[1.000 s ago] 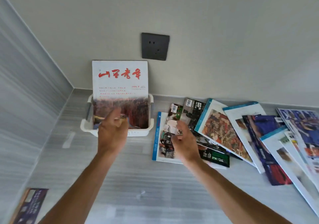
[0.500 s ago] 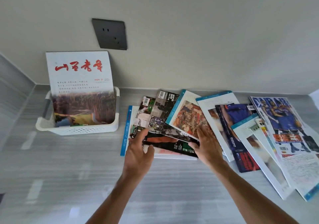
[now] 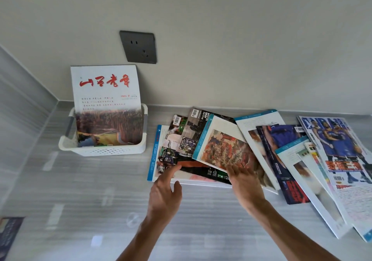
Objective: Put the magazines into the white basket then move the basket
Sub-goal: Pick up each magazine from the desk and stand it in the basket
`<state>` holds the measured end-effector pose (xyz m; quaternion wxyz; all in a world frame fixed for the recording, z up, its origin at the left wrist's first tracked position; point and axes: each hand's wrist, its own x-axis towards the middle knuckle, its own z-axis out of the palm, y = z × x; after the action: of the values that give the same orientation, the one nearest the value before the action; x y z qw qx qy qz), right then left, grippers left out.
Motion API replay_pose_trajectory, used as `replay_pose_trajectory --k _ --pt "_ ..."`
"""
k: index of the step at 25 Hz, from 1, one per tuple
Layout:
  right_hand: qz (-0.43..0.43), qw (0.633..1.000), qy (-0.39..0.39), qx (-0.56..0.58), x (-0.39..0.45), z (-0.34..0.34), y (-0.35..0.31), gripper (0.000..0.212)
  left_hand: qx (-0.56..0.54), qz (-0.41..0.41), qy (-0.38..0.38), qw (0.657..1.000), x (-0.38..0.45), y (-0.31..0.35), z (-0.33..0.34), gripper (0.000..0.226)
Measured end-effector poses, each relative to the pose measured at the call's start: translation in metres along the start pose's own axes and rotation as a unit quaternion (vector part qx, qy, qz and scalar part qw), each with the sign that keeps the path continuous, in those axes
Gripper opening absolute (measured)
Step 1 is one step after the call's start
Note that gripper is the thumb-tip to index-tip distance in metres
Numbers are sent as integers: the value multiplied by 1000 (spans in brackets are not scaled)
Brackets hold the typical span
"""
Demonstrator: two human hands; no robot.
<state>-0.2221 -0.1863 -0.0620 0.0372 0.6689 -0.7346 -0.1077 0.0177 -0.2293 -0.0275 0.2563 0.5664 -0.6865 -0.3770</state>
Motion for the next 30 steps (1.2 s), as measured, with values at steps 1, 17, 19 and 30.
replay_pose_trajectory --k 1,17,19,30 --pt "-13 999 18 22 -5 -9 -10 50 6 22 16 1000 0 0 -1 48" --pt "228 513 -131 818 50 -128 -97 58 -436 -58 3 898 15 -17 -155 34" --pt "168 537 -167 810 52 -119 -115 35 -481 -58 3 875 14 -25 -167 45" --pt "125 592 1 796 118 -188 -174 16 -326 -3 262 908 64 -37 -223 35"
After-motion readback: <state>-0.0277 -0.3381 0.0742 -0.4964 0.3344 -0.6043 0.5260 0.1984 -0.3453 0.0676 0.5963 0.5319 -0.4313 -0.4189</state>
